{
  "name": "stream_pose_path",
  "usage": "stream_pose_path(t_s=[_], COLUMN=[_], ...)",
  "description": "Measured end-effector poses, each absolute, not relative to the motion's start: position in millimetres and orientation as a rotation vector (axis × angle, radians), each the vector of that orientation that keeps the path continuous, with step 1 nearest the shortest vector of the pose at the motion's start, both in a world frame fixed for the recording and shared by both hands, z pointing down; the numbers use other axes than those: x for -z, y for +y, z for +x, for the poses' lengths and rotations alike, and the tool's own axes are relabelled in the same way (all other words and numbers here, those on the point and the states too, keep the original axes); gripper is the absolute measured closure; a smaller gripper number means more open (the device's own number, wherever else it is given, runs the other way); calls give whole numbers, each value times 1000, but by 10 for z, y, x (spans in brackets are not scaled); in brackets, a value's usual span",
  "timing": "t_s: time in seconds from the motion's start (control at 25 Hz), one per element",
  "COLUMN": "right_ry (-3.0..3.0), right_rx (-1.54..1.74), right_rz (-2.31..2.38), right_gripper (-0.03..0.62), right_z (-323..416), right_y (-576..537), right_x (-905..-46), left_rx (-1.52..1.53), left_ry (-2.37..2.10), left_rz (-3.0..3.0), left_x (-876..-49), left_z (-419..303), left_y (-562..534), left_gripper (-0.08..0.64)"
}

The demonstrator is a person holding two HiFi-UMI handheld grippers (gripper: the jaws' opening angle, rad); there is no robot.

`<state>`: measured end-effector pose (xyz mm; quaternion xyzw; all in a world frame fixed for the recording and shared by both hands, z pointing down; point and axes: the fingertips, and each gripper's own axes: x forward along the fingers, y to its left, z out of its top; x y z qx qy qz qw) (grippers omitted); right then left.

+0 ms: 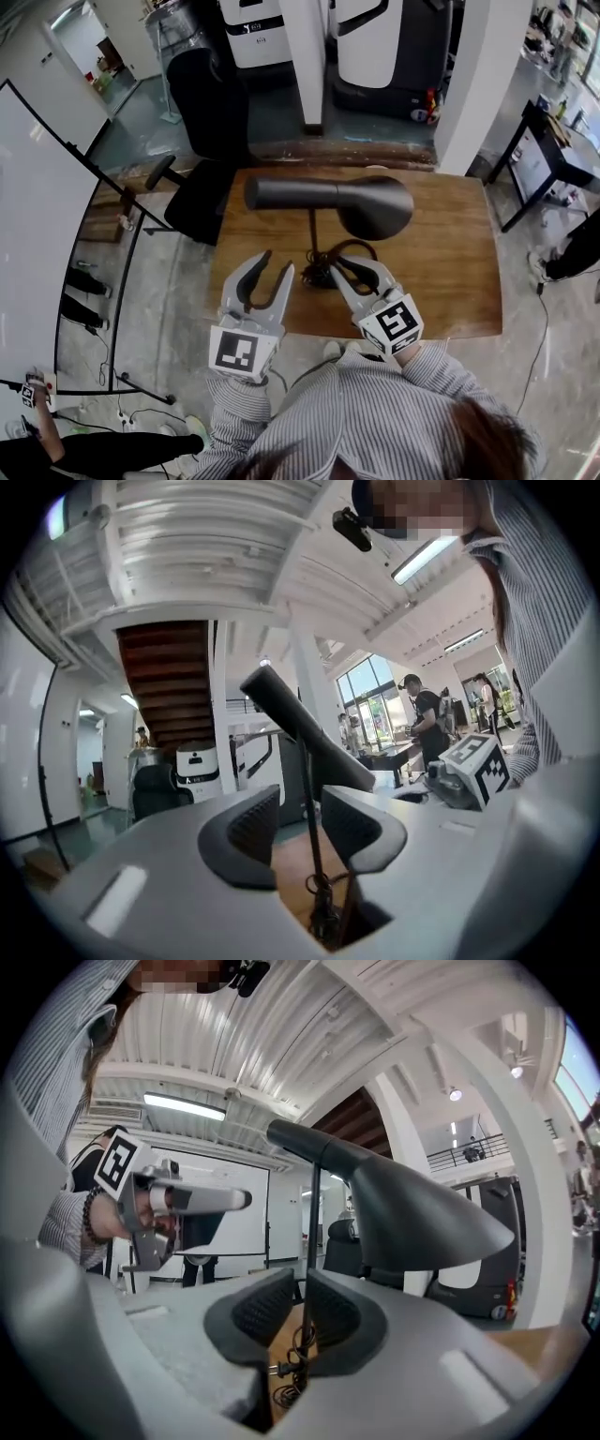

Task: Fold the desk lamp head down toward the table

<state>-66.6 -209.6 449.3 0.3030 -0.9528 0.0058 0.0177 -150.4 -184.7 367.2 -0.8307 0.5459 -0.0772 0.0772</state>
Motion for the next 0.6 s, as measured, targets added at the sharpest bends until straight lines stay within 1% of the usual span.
stream_pose_path(t_s=[0.12, 0.24, 0.32, 0.44, 0.6], right_ry=[-2982, -2979, -2978, -2984, -2981], right_rx=[-76, -102, -120, -150, -199], right_rz=[914, 878, 863, 853, 821], right_gripper=[548, 552, 567, 586, 591], right_z=[-655, -640, -619, -582, -581], right_y=[-2046, -1983, -1938, -1897, -1853], right_x=[-4494, -4549, -4577, -4604, -4670], left_rx=[294, 299, 253, 161, 20], left_ry=[1604, 1617, 1652, 1711, 1785], left_rz=[-2599, -2675, -2716, -2793, -2866], left_x=[-4039, -4291, -4372, -4493, -4587], left_z=[-1315, -1171, -1111, -1064, -1065], left_y=[-1830, -1806, -1792, -1770, -1739], left_gripper=[420, 456, 500, 543, 554])
